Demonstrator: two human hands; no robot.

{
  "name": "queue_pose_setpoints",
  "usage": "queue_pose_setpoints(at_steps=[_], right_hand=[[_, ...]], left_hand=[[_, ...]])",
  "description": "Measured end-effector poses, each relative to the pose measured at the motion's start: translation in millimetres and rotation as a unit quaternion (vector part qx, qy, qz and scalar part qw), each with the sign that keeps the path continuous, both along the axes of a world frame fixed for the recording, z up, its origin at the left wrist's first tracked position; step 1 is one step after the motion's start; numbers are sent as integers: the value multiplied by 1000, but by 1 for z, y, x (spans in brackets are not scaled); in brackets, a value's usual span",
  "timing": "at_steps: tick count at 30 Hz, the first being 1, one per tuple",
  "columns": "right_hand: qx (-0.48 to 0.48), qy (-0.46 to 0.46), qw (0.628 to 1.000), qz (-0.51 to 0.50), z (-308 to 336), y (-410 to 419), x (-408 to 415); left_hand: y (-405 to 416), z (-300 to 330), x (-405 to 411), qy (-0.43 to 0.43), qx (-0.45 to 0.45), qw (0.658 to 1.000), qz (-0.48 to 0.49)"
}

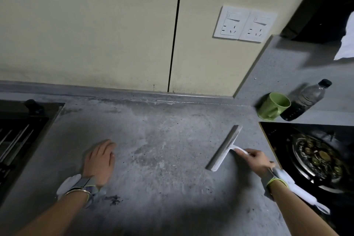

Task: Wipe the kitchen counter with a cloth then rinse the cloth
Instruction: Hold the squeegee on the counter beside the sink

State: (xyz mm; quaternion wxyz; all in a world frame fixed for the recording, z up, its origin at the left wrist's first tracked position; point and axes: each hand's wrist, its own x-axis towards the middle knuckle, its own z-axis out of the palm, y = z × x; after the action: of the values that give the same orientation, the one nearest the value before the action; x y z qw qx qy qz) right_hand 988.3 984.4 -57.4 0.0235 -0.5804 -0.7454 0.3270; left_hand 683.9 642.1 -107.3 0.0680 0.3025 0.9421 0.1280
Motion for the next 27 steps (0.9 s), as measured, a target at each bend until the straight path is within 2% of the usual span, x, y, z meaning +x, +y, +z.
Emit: queue_pose_setpoints(at_steps=[7, 16, 27], right_hand=[[-29, -43, 994, 92, -11, 29, -43], [21, -67, 975, 209, -12, 29, -111], [20, -55, 959, 278, -21, 0, -194]], left_hand=[[18, -2, -17, -15, -14, 1000, 12], [27, -2, -39, -33, -3, 999, 39], [0, -3, -67, -27, -19, 998, 59]])
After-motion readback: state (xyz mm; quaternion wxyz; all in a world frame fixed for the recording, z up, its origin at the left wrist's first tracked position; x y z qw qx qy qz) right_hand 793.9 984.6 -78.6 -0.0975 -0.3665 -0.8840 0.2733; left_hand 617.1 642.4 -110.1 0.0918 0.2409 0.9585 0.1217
